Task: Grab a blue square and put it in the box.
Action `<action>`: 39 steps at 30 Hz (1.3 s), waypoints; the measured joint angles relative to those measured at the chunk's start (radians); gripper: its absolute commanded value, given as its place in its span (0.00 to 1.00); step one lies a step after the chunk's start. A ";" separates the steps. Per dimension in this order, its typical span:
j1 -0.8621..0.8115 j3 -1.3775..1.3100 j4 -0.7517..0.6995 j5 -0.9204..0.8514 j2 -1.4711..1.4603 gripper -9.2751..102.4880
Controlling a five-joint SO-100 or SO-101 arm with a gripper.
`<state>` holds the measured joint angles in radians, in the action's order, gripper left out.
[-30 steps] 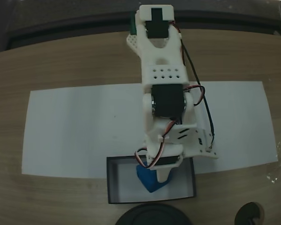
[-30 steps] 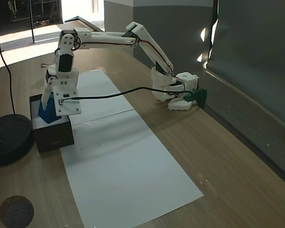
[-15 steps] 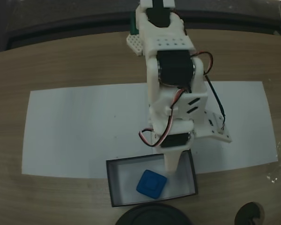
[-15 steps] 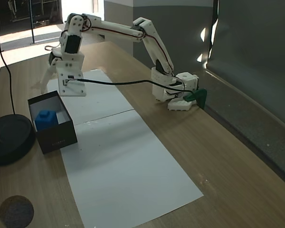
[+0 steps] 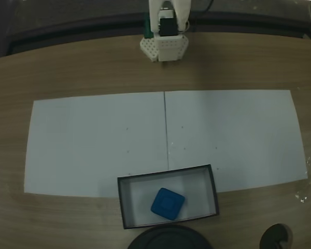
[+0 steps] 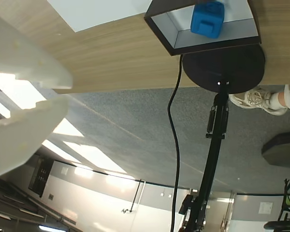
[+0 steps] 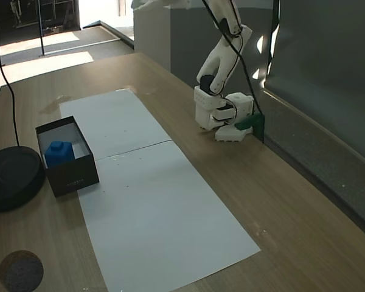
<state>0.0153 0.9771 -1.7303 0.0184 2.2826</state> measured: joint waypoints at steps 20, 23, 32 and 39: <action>-0.006 1.158 0.293 -0.017 1.075 0.08; -0.006 1.252 0.344 -0.074 1.127 0.08; -0.009 1.500 0.480 -0.101 1.170 0.08; -0.006 1.764 0.615 -0.101 1.170 0.08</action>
<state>0.0092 2.7412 -1.1152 -0.0828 3.4530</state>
